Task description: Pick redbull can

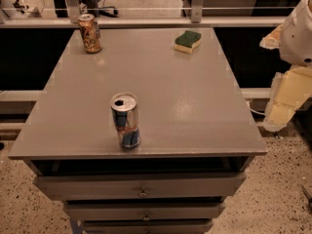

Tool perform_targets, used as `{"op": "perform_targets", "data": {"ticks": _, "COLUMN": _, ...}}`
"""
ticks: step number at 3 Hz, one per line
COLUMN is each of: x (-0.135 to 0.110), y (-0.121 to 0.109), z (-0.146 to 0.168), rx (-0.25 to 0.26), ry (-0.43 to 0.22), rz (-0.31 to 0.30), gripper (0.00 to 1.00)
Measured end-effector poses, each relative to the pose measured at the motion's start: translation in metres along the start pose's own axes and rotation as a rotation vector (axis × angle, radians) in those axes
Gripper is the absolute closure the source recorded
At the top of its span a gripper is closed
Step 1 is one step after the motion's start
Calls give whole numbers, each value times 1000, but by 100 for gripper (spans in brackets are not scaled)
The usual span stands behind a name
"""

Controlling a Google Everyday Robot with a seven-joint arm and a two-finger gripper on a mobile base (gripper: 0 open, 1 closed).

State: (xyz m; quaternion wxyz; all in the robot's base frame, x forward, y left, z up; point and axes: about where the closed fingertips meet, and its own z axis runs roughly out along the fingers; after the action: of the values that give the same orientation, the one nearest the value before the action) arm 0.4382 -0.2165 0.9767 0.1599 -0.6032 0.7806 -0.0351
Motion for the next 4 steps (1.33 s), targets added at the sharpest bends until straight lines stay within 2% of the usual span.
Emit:
{"op": "perform_targets", "data": {"ticks": 1, "x": 0, "y": 0, "z": 0, "rx": 0, "ry": 0, "rz": 0, "gripper": 0}}
{"op": "perform_targets", "data": {"ticks": 2, "x": -11, "y": 7, "z": 17, "rx": -51, "ry": -91, "rz": 40, "gripper": 0}}
{"op": "perform_targets", "data": {"ticks": 3, "x": -48, "y": 18, "z": 55, "rx": -146, "ry": -280, "rz": 112, "gripper": 0}}
{"op": "perform_targets", "data": {"ticks": 4, "x": -97, "y": 33, "z": 79, "rx": -224, "ry": -474, "rz": 155, "gripper": 0}}
